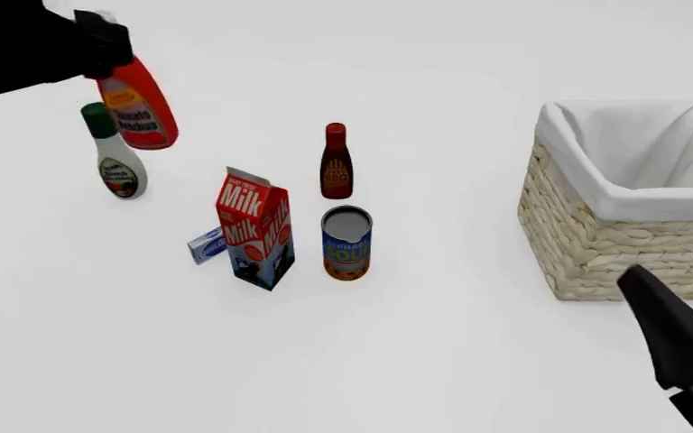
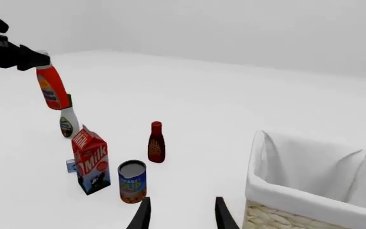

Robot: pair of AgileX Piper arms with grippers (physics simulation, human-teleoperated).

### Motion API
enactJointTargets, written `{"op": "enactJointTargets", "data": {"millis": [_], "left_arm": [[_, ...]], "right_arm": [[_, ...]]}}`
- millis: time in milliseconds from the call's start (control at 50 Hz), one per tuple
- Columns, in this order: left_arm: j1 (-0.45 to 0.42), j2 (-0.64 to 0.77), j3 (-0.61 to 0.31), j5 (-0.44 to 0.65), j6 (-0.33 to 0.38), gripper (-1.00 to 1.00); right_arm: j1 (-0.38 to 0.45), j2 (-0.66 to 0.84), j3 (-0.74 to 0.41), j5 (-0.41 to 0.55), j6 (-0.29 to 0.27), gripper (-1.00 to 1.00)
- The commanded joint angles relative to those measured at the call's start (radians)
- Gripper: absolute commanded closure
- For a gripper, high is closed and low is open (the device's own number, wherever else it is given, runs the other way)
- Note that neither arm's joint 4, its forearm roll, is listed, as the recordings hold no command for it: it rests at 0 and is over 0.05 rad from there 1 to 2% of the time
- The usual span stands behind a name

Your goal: Pick the ketchup and place it in the basket.

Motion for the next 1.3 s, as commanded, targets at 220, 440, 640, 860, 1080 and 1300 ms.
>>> {"op": "enactJointTargets", "data": {"millis": [220, 440, 640, 860, 1080, 1300], "left_arm": [[-0.133, -0.267, 0.086, 0.174, 0.044, 1.0], [-0.185, -0.317, 0.122, 0.201, 0.046, 1.0], [-0.234, -0.357, 0.127, 0.237, 0.051, 1.0], [-0.296, -0.4, 0.122, 0.286, 0.056, 1.0], [-0.329, -0.419, 0.115, 0.308, 0.063, 1.0], [-0.364, -0.424, 0.114, 0.318, 0.076, 1.0]], "right_arm": [[0.203, 0.178, -0.133, -0.065, 0.05, -1.0], [0.278, 0.317, -0.183, -0.12, 0.05, -1.0], [0.32, 0.431, -0.208, -0.188, 0.039, -1.0], [0.37, 0.564, -0.234, -0.285, 0.033, -1.0], [0.412, 0.627, -0.291, -0.284, 0.034, -1.0], [0.477, 0.721, -0.369, -0.247, 0.032, -1.0]]}}
